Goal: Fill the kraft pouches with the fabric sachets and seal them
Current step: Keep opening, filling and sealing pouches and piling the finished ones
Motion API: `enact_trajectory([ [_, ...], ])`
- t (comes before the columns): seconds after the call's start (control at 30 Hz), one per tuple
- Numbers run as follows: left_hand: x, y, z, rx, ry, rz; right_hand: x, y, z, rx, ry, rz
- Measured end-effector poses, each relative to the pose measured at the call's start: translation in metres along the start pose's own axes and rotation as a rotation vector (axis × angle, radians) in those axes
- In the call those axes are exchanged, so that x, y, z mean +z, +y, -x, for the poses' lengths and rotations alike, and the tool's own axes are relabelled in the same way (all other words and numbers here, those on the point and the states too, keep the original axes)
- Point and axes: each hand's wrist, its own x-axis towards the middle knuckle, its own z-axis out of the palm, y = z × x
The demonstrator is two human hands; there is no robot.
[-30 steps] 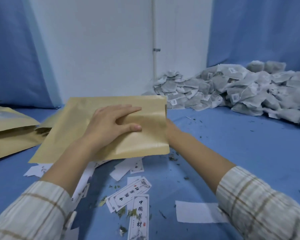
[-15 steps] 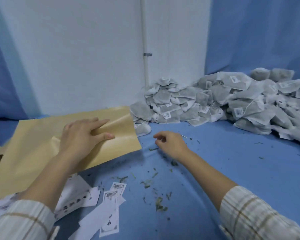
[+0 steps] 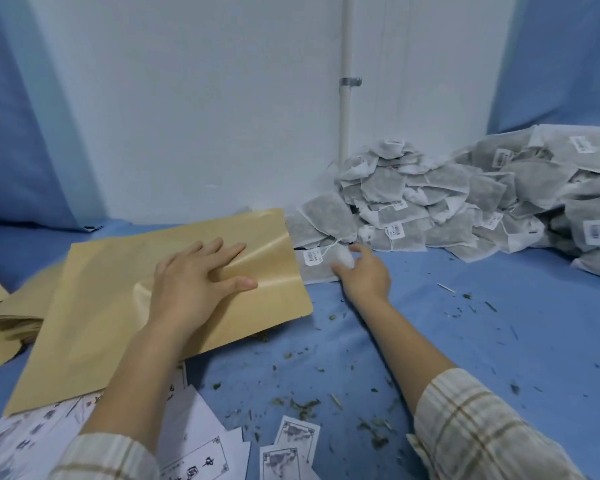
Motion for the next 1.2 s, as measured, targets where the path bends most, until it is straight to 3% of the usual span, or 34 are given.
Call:
enact_trajectory([
  [0.13, -0.004, -0.010, -0.004, -0.034, 0.037, 0.007, -0.019, 0.000, -0.004, 0.056, 0.198, -0.521],
  [0.3, -0.005, -0.009, -0.002, -0.049, 0.044, -0.029, -0.027, -0.012, 0.010, -0.003, 0.150, -0.857],
  [0.4, -0.006, -0.004, -0.001, -0.037, 0.057, 0.016, -0.017, -0.029, 0.025, -0.120, -0.063, -0.953],
  [0.53, -0.006, 0.005, -0.002, 0.034, 0.030, 0.096, 0.002, -0.055, 0.041, -0.270, -0.362, -0.765],
  [0.67, -0.011, 0.000, -0.002, 0.060, 0.005, 0.153, -0.001, -0.067, 0.035, -0.212, -0.824, -0.602],
  [0.73, -0.008, -0.003, -0.002, 0.058, -0.015, 0.115, 0.003, -0.070, 0.029, -0.209, -0.927, -0.537],
  [0.8, -0.005, -0.006, -0.002, 0.038, 0.011, 0.047, 0.012, -0.075, 0.022, -0.200, -0.789, -0.628],
  [0.87, -0.004, -0.009, -0.003, 0.013, 0.036, -0.026, 0.023, -0.072, 0.010, -0.151, -0.464, -0.785],
  [0.9, -0.003, -0.011, -0.003, -0.002, 0.038, -0.057, 0.029, -0.066, 0.003, -0.155, -0.290, -0.702],
  [0.97, -0.002, -0.016, -0.004, -0.023, 0.039, -0.086, 0.042, -0.047, -0.014, -0.226, -0.113, -0.167],
  [1.03, -0.002, -0.020, -0.004, -0.037, 0.053, -0.079, 0.053, -0.036, -0.025, -0.259, -0.215, 0.222],
  [1.2, 0.001, -0.023, -0.005, -0.042, 0.064, -0.075, 0.063, -0.032, -0.034, -0.304, -0.350, 0.478],
])
